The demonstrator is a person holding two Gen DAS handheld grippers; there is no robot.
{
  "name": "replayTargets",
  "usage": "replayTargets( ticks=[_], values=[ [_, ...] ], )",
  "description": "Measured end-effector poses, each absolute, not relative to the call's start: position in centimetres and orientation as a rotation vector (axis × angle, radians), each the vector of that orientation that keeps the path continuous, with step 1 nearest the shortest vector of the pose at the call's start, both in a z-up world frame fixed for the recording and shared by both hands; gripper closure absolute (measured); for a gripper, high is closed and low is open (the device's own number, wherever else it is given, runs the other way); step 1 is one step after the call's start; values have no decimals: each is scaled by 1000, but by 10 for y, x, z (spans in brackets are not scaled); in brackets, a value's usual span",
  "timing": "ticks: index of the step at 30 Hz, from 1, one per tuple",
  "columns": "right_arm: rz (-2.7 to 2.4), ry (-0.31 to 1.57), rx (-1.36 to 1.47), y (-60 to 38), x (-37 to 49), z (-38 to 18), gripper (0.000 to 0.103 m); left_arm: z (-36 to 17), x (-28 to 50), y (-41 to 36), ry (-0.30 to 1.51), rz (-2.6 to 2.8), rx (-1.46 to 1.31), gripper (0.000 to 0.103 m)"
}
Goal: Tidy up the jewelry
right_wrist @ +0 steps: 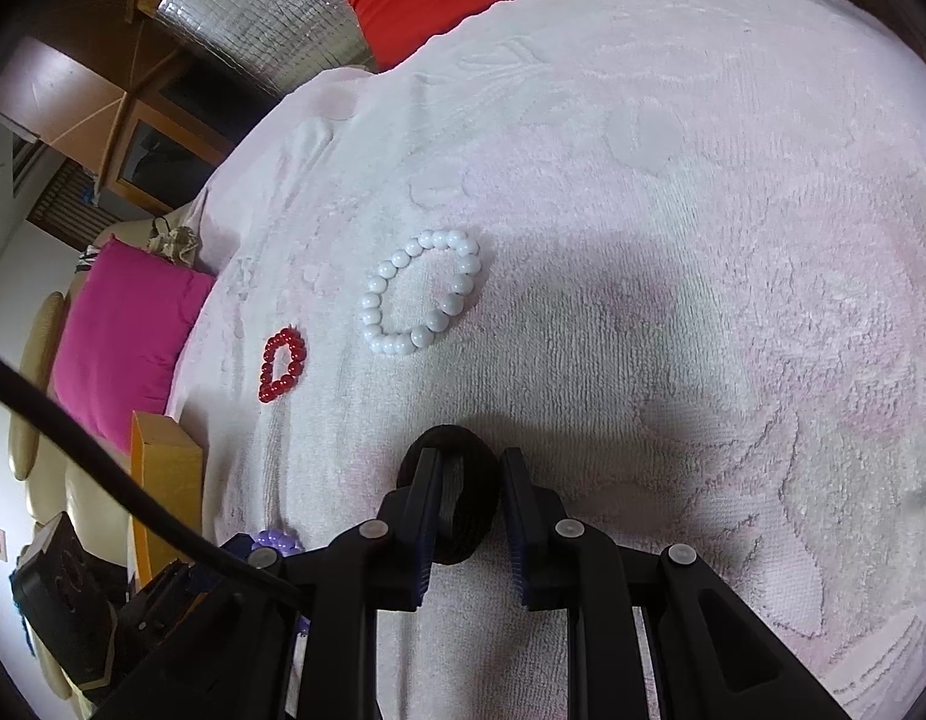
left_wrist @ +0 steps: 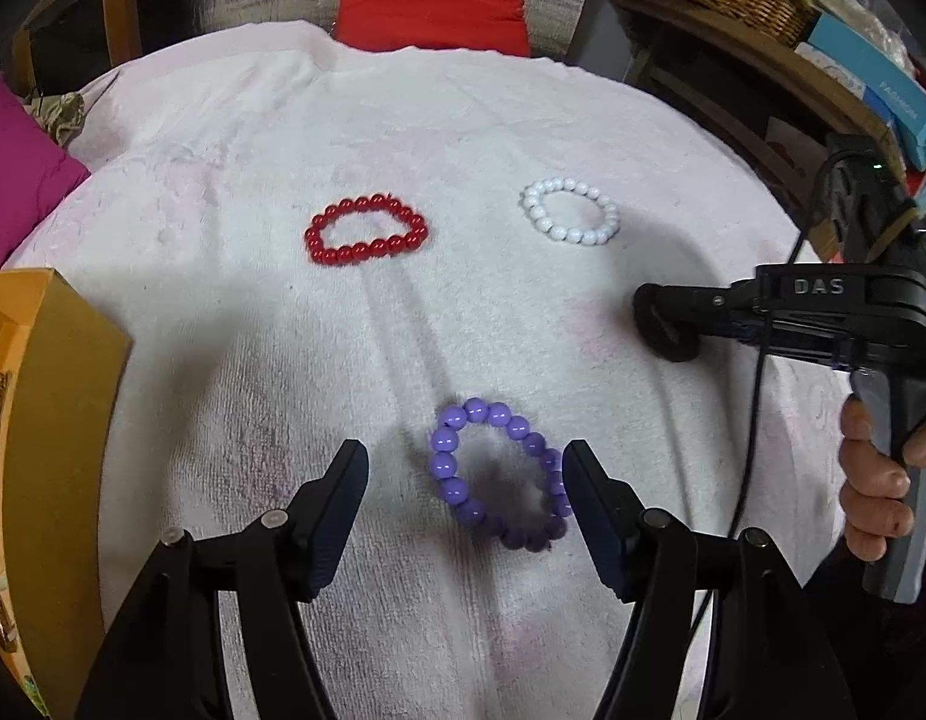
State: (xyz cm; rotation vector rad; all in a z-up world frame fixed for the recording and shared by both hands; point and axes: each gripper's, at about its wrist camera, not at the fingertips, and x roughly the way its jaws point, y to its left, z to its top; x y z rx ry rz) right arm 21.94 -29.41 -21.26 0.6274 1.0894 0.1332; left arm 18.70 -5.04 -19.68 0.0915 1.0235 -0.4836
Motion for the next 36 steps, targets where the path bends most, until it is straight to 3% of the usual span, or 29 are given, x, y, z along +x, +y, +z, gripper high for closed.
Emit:
replayTargets(
  ticks=[15,25,36],
  values=[
    [142,1081,615,-292,219,-213,81,-209,180,-76,1016,-422,227,34],
    [156,1082,624,-294,219,-214,81,-205,191,-43,1026,-326,155,35],
    [144,1077,599,-291,219,-213,81,-201,196,-27,1030,-351,74,73]
  ],
)
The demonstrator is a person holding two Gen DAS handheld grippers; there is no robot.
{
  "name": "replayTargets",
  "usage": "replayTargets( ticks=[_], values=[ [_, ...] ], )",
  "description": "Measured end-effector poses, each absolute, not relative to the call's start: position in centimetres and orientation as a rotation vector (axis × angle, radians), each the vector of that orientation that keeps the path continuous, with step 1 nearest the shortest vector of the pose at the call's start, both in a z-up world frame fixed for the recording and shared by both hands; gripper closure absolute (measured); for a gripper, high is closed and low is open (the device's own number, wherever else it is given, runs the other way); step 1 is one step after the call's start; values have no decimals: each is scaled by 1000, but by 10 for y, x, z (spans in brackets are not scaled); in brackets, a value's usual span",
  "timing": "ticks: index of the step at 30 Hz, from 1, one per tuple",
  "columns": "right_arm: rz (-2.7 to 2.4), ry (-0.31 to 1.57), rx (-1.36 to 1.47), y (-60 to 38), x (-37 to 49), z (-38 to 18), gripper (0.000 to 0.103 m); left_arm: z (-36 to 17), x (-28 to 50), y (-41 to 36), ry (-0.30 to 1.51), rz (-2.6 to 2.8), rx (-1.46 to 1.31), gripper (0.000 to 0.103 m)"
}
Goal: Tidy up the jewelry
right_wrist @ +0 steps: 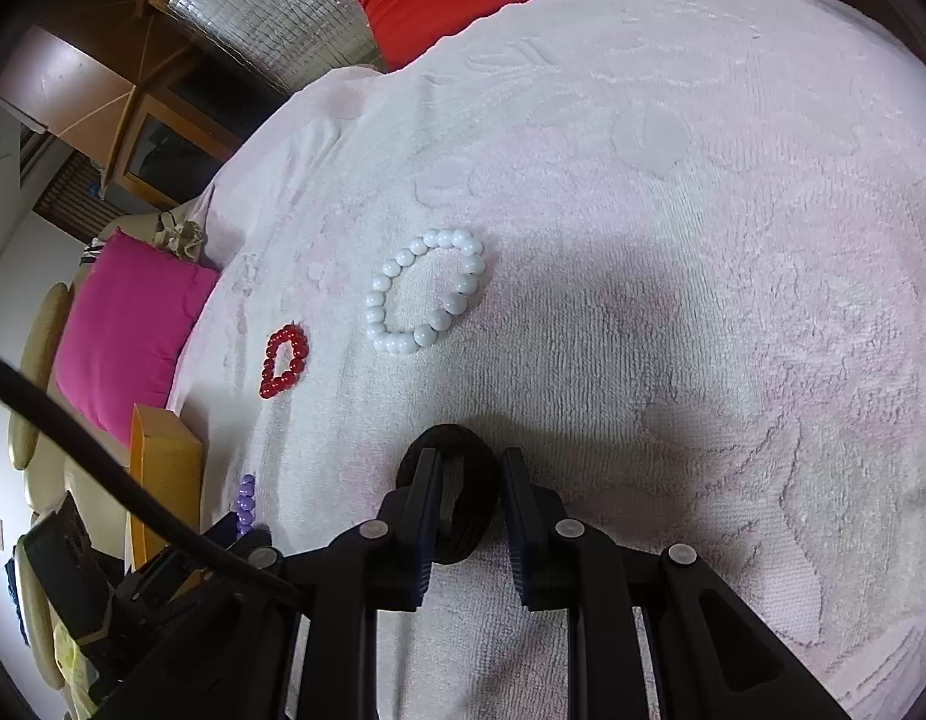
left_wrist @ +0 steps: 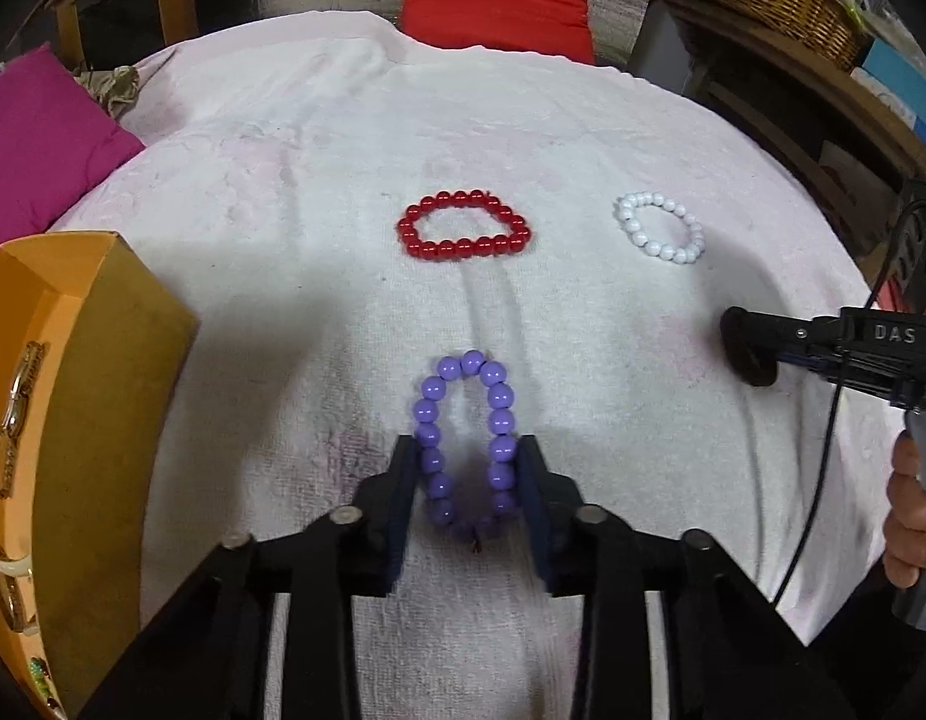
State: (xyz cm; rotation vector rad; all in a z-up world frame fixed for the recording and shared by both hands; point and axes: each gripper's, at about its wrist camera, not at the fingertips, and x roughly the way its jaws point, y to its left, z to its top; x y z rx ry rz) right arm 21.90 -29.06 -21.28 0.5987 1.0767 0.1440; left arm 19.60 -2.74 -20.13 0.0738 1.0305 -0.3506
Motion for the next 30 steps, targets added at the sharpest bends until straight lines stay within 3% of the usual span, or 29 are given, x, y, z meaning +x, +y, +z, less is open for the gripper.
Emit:
replayTargets(
  ticks=[2,6,18,21,25,30],
  values=[
    [144,1076,595,-290,219,-213,81,-201,197,-27,1026,-363,71,82],
    [143,1076,595,-290,219,-213,81,-200,201,-23,1014,-324,78,87],
    [133,1075,588,-287,219,-214,81,-208,211,-13,1029,-273,61,87],
    [135,1068,577,-287,219,-213,81,-207,214,-15,1021,-264,54,93],
    [126,1059,559,-286,218,-211,90,-199,210,-17,987,-277,49,93],
    [173,1035,579,-283,216,-203,90,-183,199,-14,929,-295,29,93]
  ],
)
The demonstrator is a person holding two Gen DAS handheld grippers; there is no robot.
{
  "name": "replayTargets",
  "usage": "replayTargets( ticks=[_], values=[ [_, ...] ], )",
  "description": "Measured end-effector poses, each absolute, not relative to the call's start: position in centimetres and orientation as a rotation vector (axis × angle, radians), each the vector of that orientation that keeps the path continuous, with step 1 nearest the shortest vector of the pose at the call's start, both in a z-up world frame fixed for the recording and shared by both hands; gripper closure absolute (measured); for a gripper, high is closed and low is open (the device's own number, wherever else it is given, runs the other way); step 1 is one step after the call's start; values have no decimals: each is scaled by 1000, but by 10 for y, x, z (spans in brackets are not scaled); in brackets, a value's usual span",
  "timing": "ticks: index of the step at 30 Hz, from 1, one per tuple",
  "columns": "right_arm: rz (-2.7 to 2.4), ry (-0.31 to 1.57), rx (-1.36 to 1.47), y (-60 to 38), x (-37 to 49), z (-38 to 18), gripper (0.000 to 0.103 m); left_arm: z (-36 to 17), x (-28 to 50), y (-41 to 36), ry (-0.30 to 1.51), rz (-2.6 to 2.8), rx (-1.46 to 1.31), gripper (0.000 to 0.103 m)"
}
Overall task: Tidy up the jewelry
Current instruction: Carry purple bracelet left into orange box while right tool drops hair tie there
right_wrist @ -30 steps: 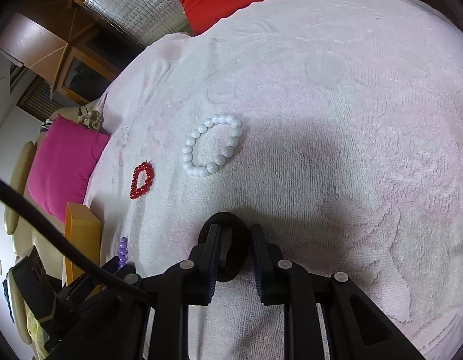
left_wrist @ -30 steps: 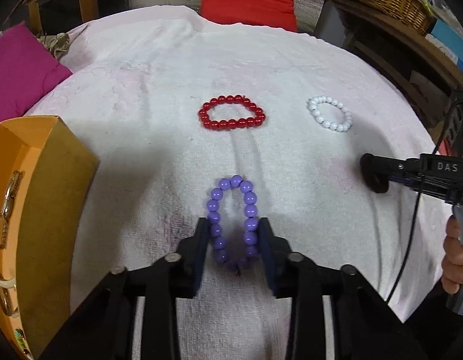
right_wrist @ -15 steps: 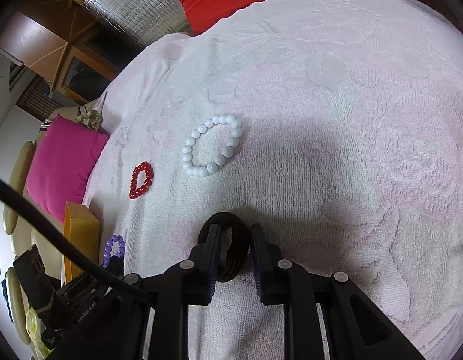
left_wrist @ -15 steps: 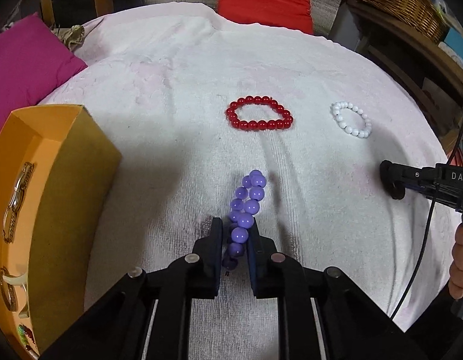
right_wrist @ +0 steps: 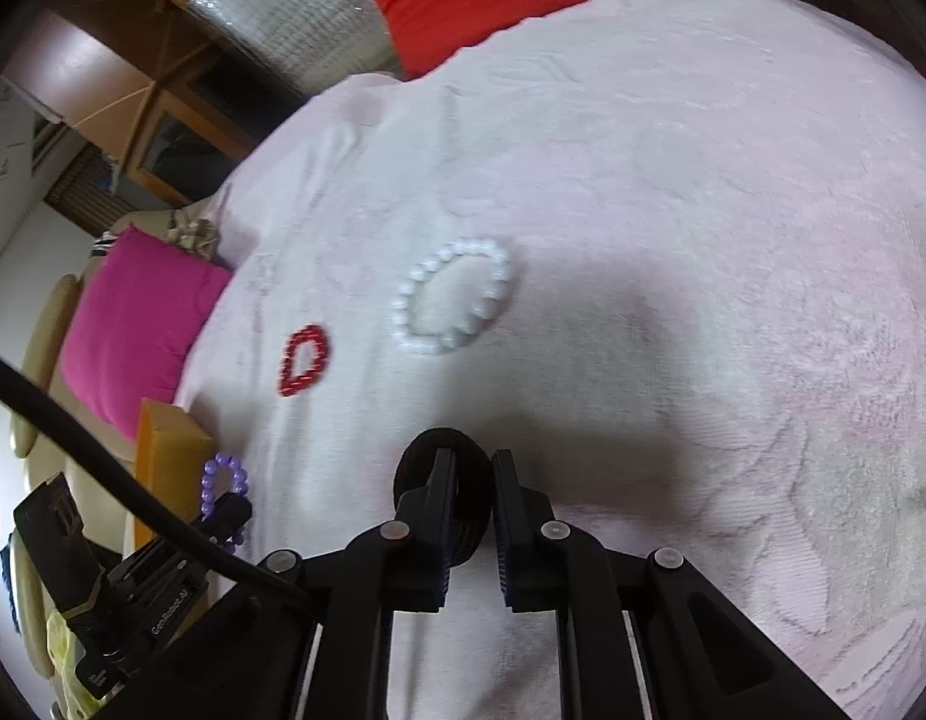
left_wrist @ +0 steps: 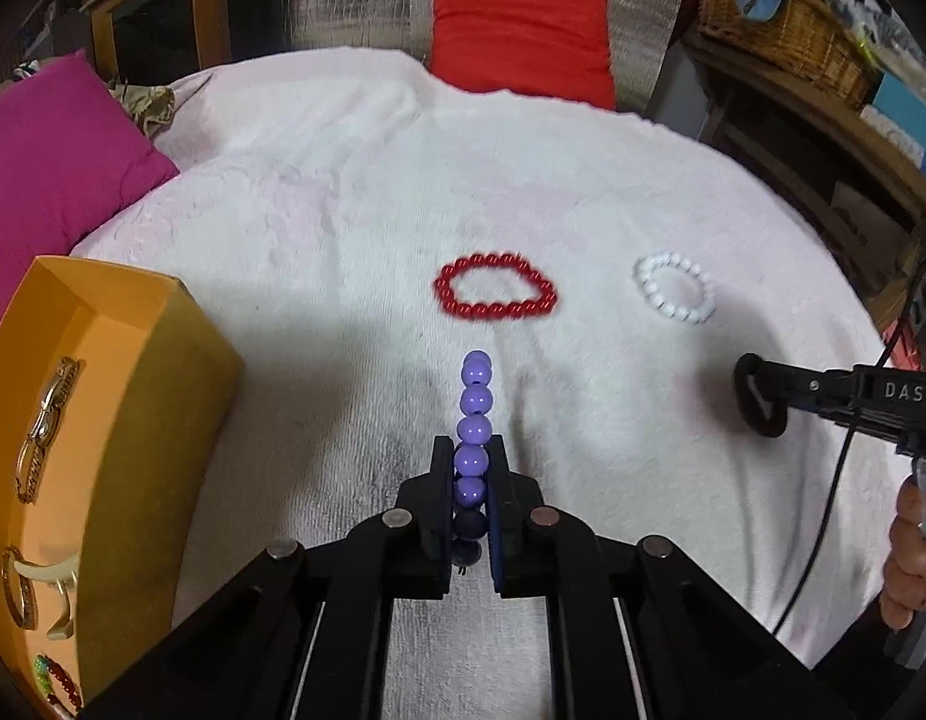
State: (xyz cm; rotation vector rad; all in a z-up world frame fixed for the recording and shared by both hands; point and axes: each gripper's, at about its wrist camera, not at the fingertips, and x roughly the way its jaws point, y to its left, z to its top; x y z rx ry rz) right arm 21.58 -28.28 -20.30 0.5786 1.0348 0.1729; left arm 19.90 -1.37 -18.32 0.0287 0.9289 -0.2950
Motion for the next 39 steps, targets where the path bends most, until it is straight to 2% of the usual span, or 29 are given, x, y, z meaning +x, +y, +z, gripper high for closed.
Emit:
replayTargets(
  ticks=[12,21,31,39],
  values=[
    [322,918,606,-241,207,-163,90,-120,154,33,717,-245,-61,93],
    [480,862,504,-147,207,-122,90,-113,142,132,643,93,-157,93],
    [622,856,342,-27,236,-95,90,-144,158,198,761,325,-244,94],
    [578,1025,153,53,277,-130,90,-166,179,201,862,348,-270,93]
  ],
)
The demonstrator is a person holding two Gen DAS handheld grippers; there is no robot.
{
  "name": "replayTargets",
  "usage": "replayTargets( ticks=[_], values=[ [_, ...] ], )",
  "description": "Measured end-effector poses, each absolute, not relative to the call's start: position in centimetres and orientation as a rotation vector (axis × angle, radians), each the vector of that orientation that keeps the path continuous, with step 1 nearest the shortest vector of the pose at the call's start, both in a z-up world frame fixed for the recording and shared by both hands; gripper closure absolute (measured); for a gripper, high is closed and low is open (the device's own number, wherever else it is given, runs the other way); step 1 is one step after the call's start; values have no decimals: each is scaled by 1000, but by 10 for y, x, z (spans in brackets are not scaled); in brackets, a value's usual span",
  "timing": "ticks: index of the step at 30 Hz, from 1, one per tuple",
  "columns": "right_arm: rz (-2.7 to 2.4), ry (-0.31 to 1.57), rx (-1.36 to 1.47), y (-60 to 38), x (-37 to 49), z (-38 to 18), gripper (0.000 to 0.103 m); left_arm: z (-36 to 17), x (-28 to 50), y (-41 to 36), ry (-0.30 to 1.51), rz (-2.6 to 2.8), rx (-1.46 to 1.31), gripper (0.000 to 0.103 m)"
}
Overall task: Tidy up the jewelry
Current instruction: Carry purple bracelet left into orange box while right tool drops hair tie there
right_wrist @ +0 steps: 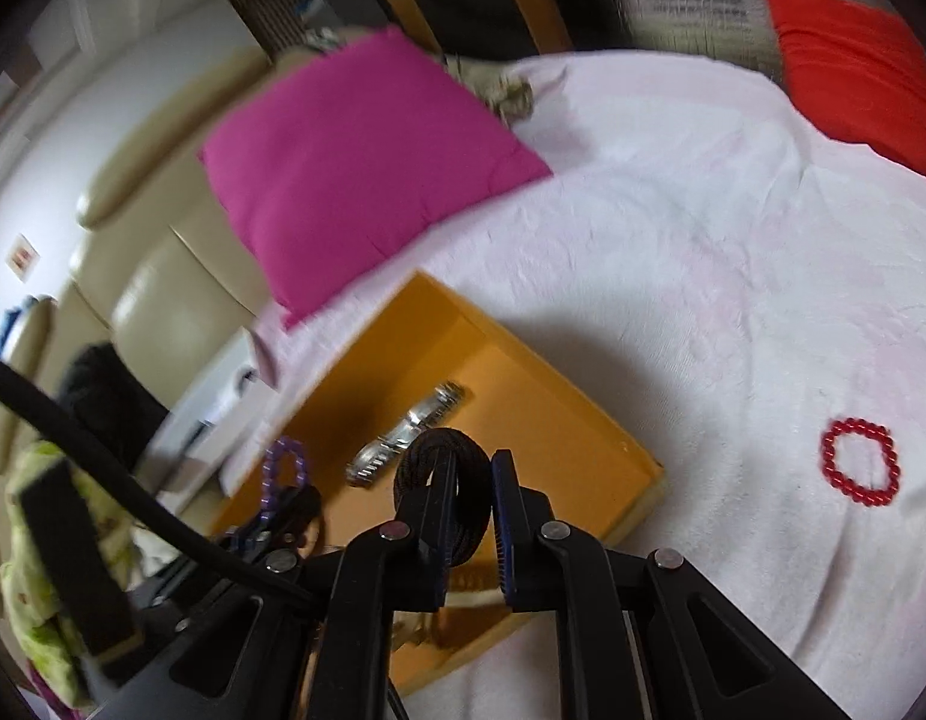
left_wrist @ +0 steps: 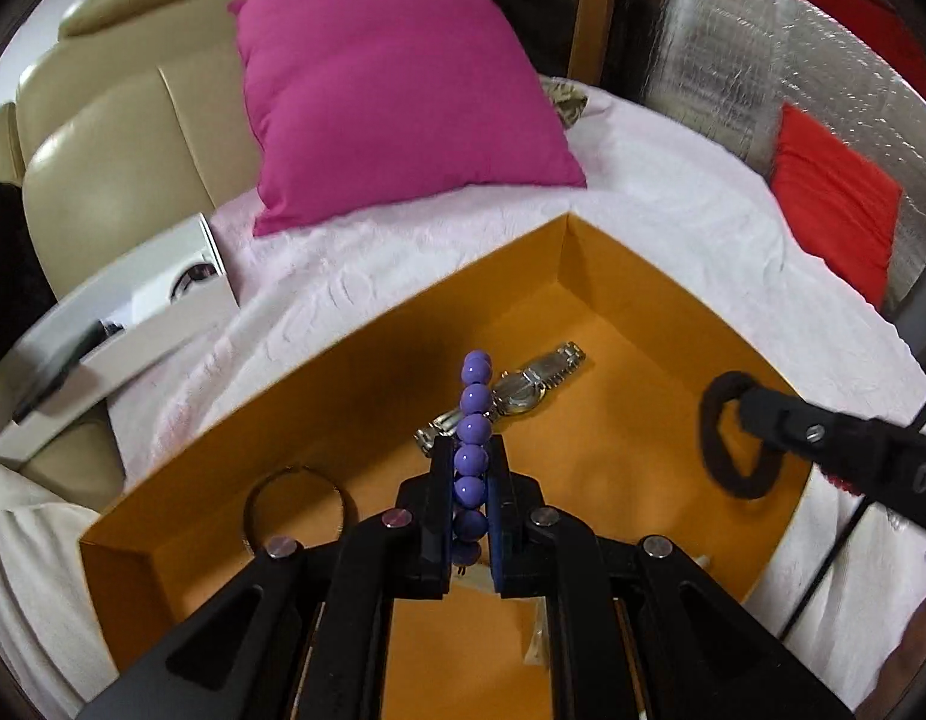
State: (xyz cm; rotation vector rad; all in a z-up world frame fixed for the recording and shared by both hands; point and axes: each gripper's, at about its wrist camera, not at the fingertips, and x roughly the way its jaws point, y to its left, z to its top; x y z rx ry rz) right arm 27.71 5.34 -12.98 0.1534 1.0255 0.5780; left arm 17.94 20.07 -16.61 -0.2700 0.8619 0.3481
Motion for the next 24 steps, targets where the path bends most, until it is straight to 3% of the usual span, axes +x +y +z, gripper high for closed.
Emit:
replayTargets(
  ticks=[5,6,8,13,24],
  values=[
    [534,1105,167,57,295,-148,87,-175,188,206,919,372,-305,89],
    [529,1116,183,56,299,-150,87,-175,188,205,923,378,-304,84],
    [521,1127,199,54,302,-150,87,-174,186,204,920,404,-291,58],
    [545,1081,245,42,294,-134,87,-162,183,194,855,464,-202,49],
    [450,972,371,-74,260,-108,85,-138,183,128,716,406,16,43]
  ],
)
